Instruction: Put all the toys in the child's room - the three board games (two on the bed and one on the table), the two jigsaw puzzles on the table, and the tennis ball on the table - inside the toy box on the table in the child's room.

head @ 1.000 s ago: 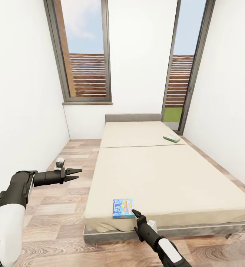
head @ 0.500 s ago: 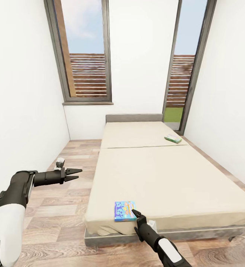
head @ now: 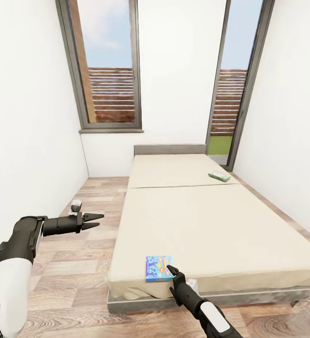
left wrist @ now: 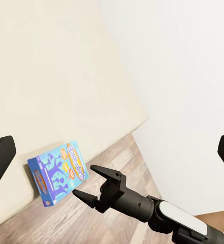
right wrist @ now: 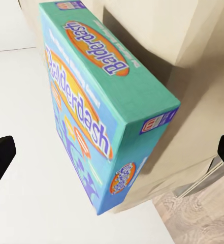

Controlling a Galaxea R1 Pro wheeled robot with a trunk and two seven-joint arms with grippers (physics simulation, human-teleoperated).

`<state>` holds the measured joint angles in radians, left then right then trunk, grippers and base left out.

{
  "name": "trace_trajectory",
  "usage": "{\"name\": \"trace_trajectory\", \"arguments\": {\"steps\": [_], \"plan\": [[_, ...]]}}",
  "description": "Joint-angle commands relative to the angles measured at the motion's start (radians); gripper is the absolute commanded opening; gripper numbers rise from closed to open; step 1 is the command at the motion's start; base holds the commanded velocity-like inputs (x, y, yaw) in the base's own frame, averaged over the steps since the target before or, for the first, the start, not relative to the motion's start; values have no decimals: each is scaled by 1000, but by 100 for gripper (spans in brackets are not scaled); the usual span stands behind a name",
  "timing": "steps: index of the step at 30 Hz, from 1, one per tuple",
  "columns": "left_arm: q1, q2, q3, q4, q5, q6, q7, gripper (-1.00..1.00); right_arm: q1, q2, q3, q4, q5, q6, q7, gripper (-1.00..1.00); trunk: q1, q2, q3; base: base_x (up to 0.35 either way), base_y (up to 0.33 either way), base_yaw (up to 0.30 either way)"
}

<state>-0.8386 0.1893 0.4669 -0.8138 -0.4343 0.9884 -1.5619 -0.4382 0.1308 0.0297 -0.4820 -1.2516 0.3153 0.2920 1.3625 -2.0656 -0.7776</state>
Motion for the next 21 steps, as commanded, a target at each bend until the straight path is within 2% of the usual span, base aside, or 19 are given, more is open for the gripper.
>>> {"name": "trace_trajectory", "arguments": {"steps": [1,21], "plan": [[-1,-1,3,-1,-11,10,-9,100,-1,0,2,0,-8,2,1,100,0,0,-1,0,0,0],[-1,-1,3,-1,-11,8,-9,100,-1,0,2,0,-6,-1,1,100,0,0,-1,40,15,0]]}}
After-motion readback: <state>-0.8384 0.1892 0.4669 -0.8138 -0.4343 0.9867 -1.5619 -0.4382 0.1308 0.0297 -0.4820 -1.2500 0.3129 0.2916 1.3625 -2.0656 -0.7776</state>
